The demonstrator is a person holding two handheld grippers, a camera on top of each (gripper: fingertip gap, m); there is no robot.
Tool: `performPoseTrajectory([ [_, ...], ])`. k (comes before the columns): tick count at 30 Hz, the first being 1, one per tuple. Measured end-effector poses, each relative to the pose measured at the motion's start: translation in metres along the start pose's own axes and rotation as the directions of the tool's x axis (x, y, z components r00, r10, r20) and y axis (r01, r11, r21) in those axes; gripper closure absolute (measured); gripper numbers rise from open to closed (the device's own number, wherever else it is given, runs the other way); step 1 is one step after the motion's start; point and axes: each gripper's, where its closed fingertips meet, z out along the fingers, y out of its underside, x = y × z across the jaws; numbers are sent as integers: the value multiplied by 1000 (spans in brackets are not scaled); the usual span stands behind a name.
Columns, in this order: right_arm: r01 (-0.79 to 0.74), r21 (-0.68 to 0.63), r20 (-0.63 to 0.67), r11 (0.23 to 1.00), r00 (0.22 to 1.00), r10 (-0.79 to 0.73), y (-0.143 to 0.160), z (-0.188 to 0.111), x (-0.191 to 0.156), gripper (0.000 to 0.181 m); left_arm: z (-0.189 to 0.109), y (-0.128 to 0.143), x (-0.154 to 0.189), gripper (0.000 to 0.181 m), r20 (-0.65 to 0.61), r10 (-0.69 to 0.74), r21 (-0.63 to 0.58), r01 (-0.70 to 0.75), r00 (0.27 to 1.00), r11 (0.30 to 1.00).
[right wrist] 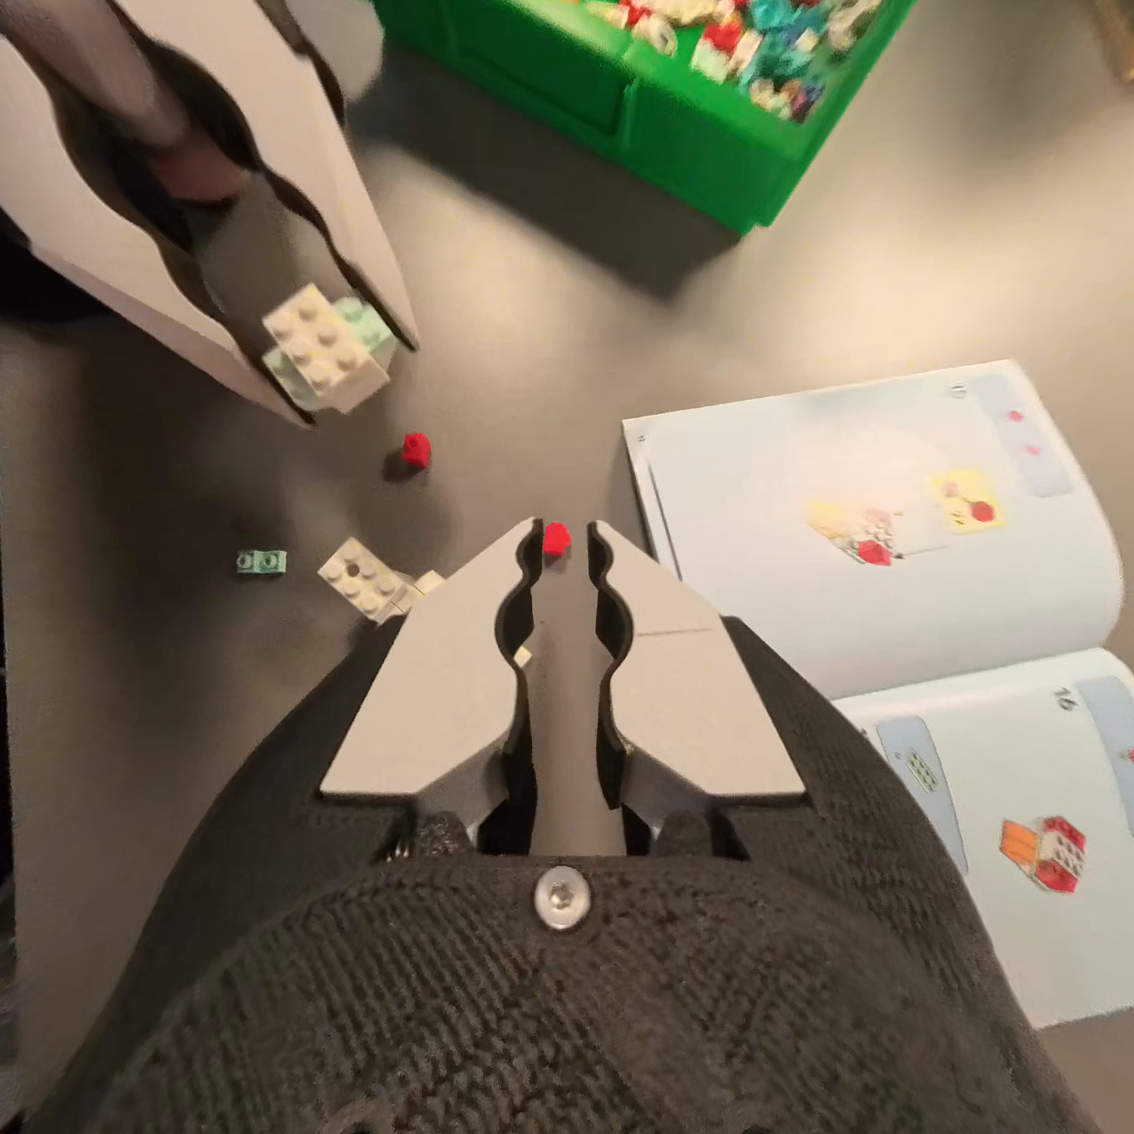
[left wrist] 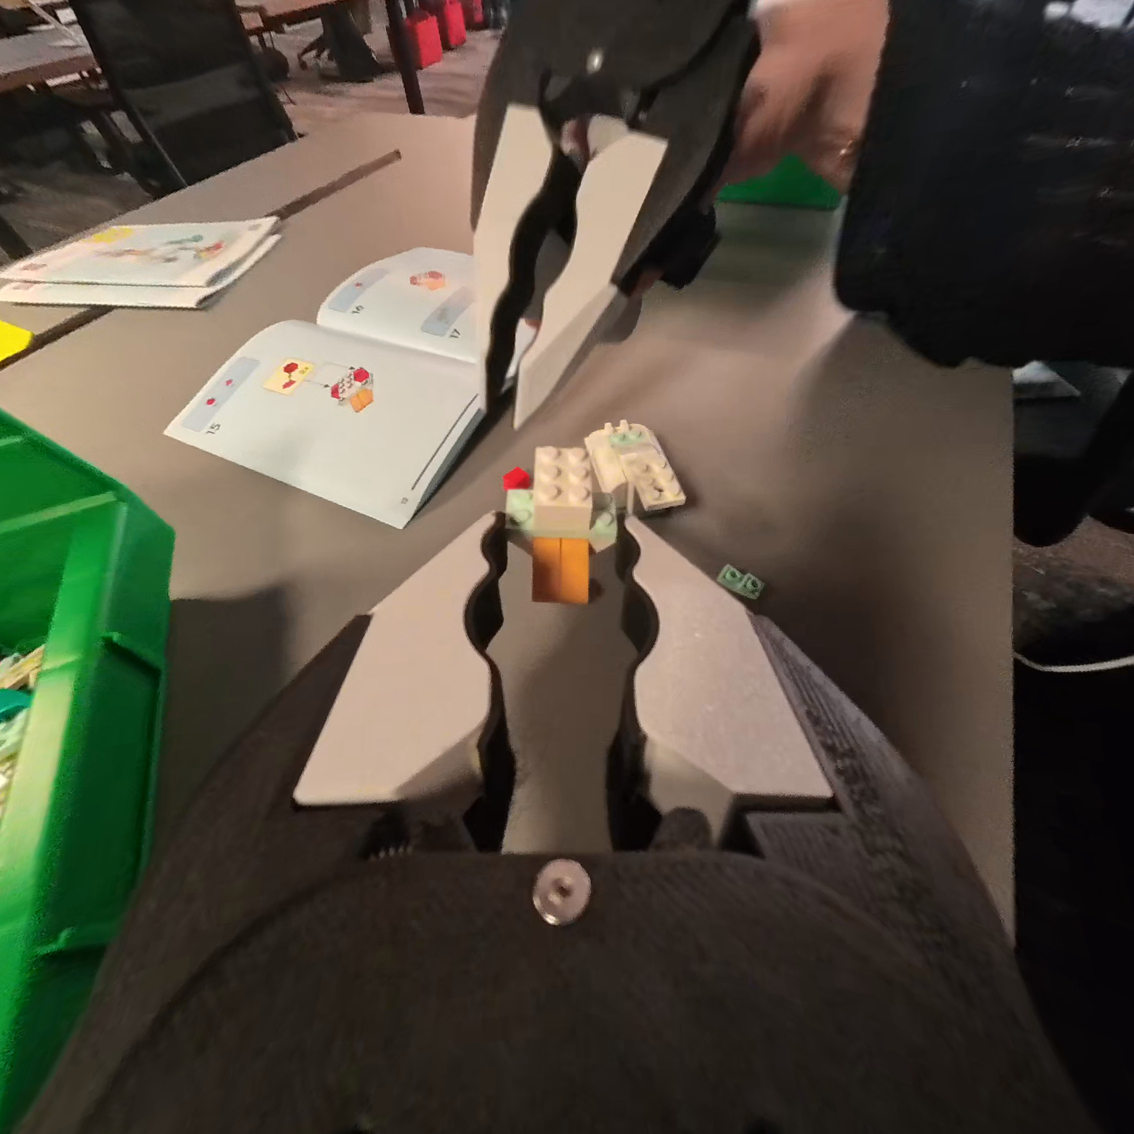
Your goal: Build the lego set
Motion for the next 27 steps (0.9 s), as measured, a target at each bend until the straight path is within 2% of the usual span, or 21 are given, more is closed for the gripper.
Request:
performPoseTrajectory([
  [1,3,-35,19,999,1000,-2,2,4,-1,167,-1,-1,-2,147,5,0,8,0,1000,1000],
  [7,-22,-122,104,992,994,35,11,13,-10,161,-5,-5,-4,147,-4,-22,49,22,1000,999],
  [12,-23,-95,96,995,995,33,16,10,-6,160,-9,-12,-6,147,-7,-25,110,26,1000,994],
  [18,-16,-32,104,999,994,19,18,12,-9,159,-25,-30,-10,147,50,24,268,-37,998,963],
  [22,-53,-1,101,999,993,52,16,15,-6,159,-20,-27,-3,147,60,92,238,-103,994,966],
  [27,-45,-24,104,999,993,48,19,18,-7,159,-15,-23,5,147,54,170,200,-178,984,964],
])
